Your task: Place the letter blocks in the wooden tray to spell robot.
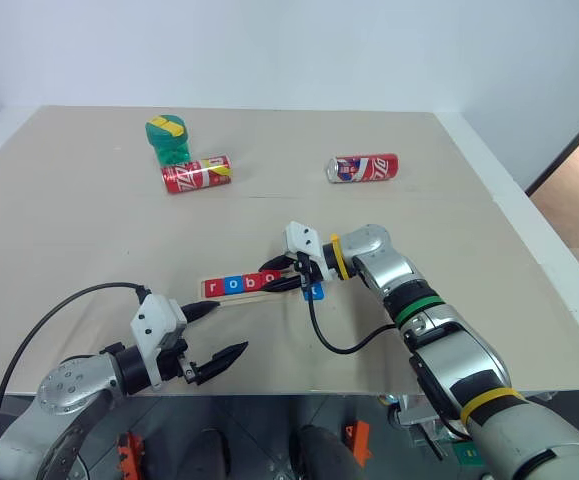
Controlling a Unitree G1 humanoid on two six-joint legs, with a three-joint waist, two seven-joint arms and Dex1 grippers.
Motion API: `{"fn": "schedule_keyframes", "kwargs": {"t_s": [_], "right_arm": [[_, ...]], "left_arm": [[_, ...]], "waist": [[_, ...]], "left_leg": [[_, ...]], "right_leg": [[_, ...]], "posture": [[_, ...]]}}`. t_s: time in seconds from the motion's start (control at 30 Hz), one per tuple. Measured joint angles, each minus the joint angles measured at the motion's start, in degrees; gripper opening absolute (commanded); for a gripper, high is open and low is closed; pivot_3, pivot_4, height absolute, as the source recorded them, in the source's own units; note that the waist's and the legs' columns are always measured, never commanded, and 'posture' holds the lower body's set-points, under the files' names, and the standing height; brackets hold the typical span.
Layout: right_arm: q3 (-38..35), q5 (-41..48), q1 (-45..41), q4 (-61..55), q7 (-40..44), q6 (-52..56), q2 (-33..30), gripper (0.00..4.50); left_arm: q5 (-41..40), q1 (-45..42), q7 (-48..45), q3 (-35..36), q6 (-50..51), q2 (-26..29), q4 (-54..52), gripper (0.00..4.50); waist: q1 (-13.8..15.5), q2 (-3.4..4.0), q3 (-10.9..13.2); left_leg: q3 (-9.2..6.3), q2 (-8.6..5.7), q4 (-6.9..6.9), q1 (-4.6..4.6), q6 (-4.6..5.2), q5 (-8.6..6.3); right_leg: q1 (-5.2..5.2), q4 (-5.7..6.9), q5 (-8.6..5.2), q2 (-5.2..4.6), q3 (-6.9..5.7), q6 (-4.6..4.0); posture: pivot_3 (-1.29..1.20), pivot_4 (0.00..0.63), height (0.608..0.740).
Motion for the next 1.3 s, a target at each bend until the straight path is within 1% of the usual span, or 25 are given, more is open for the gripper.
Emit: {"fn": "schedule_keyframes", "kwargs": {"t_s": [0.2,0.5,0.57,0.7,0.77,0.93,1.3], "right_arm": [[-0.4,0.0,0.0,0.5,-0.1,0.1,0.2,1.72],[-1.8,0.0,-0.1,1.0,-1.3,4.1,0.3,1.72],[-1.9,0.0,-0.1,0.8,-1.4,4.5,0.2,1.72],[-2.1,-0.1,0.0,0.3,-1.4,5.1,0.1,1.72],[-2.2,-0.1,0.0,-0.3,-1.4,5.4,0.0,1.72],[-2.2,-0.1,0.0,-1.0,-1.4,6.0,-0.1,1.72],[-2.3,0.0,0.0,-1.4,-1.4,7.4,-0.1,1.72]], "left_arm": [[0.0,0.0,0.0,0.0,0.0,0.0,0.0,4.50],[-0.1,-0.4,0.9,0.0,0.0,-0.5,0.0,4.50],[0.0,-1.7,2.4,0.1,-0.5,-2.3,0.2,4.50],[0.3,-2.3,3.9,0.3,-1.0,-3.3,0.5,4.50],[0.7,-2.7,5.1,1.0,-1.9,-4.7,1.1,4.50],[2.4,-2.8,6.3,1.5,-3.0,-5.0,2.2,4.50],[2.8,-2.7,6.2,1.5,-3.2,-5.0,2.4,4.50]], "waist": [[0.0,0.01,0.0],[0.0,0.09,0.1],[0.0,0.12,0.1],[0.0,0.17,0.1],[0.0,0.17,0.1],[0.0,0.18,0.1],[0.0,0.18,0.1]], "left_leg": [[0.00,0.00,0.00,0.00,0.00,0.00],[0.01,-0.01,0.00,0.00,0.00,0.00],[0.00,-0.01,0.00,0.00,0.00,0.00],[0.00,-0.01,0.00,0.00,0.00,0.00],[0.00,-0.01,0.00,-0.01,0.00,0.00],[0.00,-0.03,-0.01,-0.02,0.00,0.00],[-0.01,-0.03,-0.01,-0.02,0.00,0.00]], "right_leg": [[0.00,0.00,0.00,0.00,0.00,0.00],[0.00,0.00,0.00,0.00,0.01,0.01],[0.00,0.00,0.00,0.01,0.01,0.01],[0.00,0.00,0.01,0.02,0.02,0.02],[0.00,0.00,0.01,0.02,0.02,0.01],[0.00,0.00,0.01,0.02,0.03,0.01],[0.00,0.00,0.00,0.02,0.04,0.01]], "posture": [[0.00,0.150,0.740],[0.00,0.150,0.740],[0.00,0.150,0.740],[0.00,0.150,0.740],[0.00,0.150,0.740],[0.00,0.150,0.740],[0.00,0.150,0.740]]}}
